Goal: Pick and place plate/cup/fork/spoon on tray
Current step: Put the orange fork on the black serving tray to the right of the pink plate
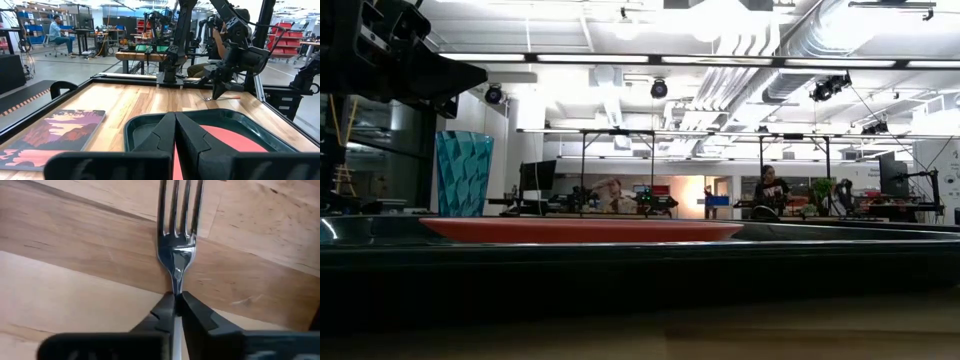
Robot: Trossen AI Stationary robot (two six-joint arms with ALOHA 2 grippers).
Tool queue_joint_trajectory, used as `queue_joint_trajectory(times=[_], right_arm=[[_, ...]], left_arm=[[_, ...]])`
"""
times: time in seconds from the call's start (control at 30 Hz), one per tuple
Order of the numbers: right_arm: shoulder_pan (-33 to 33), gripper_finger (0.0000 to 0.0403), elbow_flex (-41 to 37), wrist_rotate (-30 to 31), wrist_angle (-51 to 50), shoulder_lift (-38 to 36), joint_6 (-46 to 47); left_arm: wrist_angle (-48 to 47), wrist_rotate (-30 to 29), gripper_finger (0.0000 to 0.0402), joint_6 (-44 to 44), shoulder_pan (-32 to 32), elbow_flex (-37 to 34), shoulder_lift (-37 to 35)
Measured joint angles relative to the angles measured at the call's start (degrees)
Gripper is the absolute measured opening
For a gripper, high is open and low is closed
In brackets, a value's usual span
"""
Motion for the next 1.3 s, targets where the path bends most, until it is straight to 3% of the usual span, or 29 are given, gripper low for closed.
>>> queue_joint_trajectory(times=[0.17, 0.23, 0.4, 0.47, 0.6, 0.7, 0.8, 0.97, 1.3], right_arm=[[-0.98, 0.0018, 1.67, 0.26, -2.46, 0.36, -4.36], [-1.24, 0.0007, 3.66, 0.46, -8.98, 0.41, -5.92], [-1.73, 0.0008, 11.65, 4.95, -19.97, -1.39, -7.3], [-2.26, 0.0004, 14.49, 9.49, -22.39, -1.7, -7.7], [-5.48, 0.0004, 17.78, 20.45, -20.29, -2.0, -13.43], [-10.53, 0.0003, 18.07, 24.04, -12.11, -2.0, -22.78], [-16.38, 0.0002, 17.31, 25.46, -4.28, -1.99, -35.64], [-23.88, 0.0001, 17.25, 26.37, -5.59, -1.99, -47.31], [-27.36, 0.0001, 17.27, 25.21, -3.88, -2.01, -53.54]], left_arm=[[-0.02, -0.02, 0.0, 0.0, 0.0, 0.0, 0.01], [-0.02, 0.0, 0.0, 0.0, 0.0, 0.0, 0.01], [-0.06, 0.0, 0.0, 0.0, -0.02, 0.0, 0.01], [0.0, 0.0, 0.0, 0.0, 0.0, 0.0, 0.01], [-0.02, 0.0, 0.0, 0.0, 0.0, 0.0, 0.02], [-0.04, 0.0, 0.0, 0.0, -0.01, 0.0, 0.02], [-0.02, 0.0, 0.0, 0.0, 0.0, 0.0, 0.02], [-0.01, -0.01, 0.0, 0.0, -0.01, 0.0, 0.02], [-0.01, -0.02, 0.0, 0.0, -0.02, 0.0, 0.02]])
